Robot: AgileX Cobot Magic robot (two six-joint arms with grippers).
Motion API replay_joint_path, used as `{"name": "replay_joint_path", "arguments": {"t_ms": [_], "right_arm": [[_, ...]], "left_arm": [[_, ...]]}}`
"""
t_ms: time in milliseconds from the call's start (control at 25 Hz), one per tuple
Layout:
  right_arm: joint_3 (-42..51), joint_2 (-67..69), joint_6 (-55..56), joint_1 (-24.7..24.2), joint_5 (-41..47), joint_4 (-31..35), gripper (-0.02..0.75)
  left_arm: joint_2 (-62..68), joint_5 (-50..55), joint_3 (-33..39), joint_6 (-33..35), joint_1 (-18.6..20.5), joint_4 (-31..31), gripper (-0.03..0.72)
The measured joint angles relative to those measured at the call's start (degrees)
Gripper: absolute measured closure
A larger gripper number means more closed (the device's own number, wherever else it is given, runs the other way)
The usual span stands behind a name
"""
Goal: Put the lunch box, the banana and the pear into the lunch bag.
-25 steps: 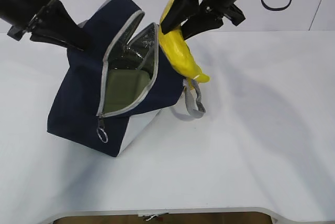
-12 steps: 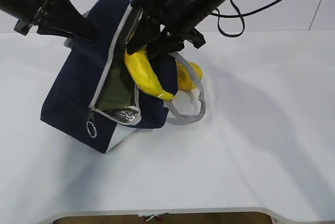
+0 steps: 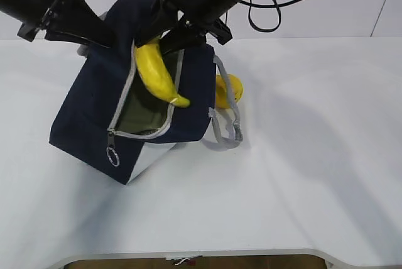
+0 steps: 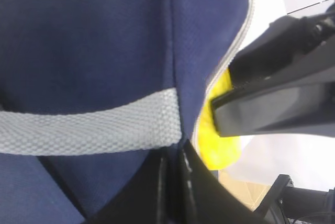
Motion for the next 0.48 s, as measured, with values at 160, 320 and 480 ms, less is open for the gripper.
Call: {"name": "replay_joint_path", "arguments": {"t_ms": [160,320,480], "right_arm": [[0.0,1.54,0.0,0.0,-2.59,0.88,0.449],[0.0,1.64,0.0,0.13,-4.33,0.56,0.398],[-0.04,1.64,0.0,0.13,-4.83,0.43,0.243]], "left_arm": [[0.0,0.0,0.0,0.0,0.0,-0.02,0.694],[0.0,0.1,0.0,0.14,0.0,-0.24,0.694],[0.0,0.32,0.0,0.13,0.0,-0.24,0.694]]}}
